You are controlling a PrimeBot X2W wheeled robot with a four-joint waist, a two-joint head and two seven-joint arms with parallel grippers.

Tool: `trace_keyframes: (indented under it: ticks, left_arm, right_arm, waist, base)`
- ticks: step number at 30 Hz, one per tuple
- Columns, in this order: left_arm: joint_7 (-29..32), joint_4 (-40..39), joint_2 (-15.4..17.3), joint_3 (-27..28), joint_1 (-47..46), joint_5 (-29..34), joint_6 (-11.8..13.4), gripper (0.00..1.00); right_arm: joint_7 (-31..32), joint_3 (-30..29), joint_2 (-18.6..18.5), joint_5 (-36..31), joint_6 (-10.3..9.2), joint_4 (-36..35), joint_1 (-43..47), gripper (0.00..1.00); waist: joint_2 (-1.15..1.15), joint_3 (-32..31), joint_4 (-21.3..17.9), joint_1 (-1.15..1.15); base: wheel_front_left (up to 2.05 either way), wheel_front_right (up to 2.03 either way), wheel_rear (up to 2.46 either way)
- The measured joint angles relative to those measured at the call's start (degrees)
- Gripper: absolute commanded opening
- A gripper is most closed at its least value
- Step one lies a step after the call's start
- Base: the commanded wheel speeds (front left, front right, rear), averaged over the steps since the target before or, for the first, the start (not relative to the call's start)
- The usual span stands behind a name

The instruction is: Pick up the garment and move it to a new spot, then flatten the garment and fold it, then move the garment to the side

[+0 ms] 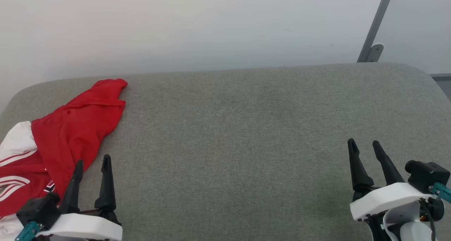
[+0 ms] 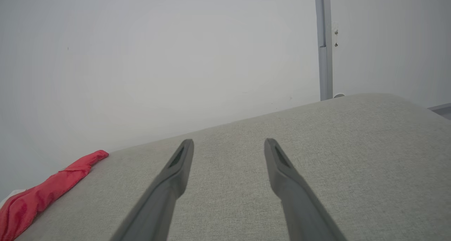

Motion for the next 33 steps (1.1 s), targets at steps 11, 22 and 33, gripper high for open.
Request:
trace_keyframes:
  ticks: [11, 22, 33]
  left_arm:
    - [-1.5, -0.5, 0.5, -0.2, 0.2, 5.0, -0.3, 1.00]
    - [-2.6, -0.8, 0.9, -0.7, 0.5, 8.8, -0.5, 1.00]
    - [-3.8, -1.1, 1.4, -1.4, 0.9, 11.9, -0.5, 1.00]
  right_arm:
    - [-0.7, -0.4, 0.2, -5.1, 0.00, -0.7, 0.3, 1.00]
    - [-1.4, 0.3, 0.3, -10.0, 0.01, -1.6, 0.6, 1.00]
    - [-2.2, 0.6, 0.3, -14.4, 0.05, -2.1, 0.8, 1.00]
  waist:
    - [0.00, -0.2, -0.1, 0.00]
    - [0.00, -0.4, -0.1, 0.00]
    - [0.00, -0.7, -0.1, 0.00]
  base:
    - [0.00, 0.00, 0.00]
    - [0.00, 0.00, 0.00]
    - [0.00, 0.00, 0.00]
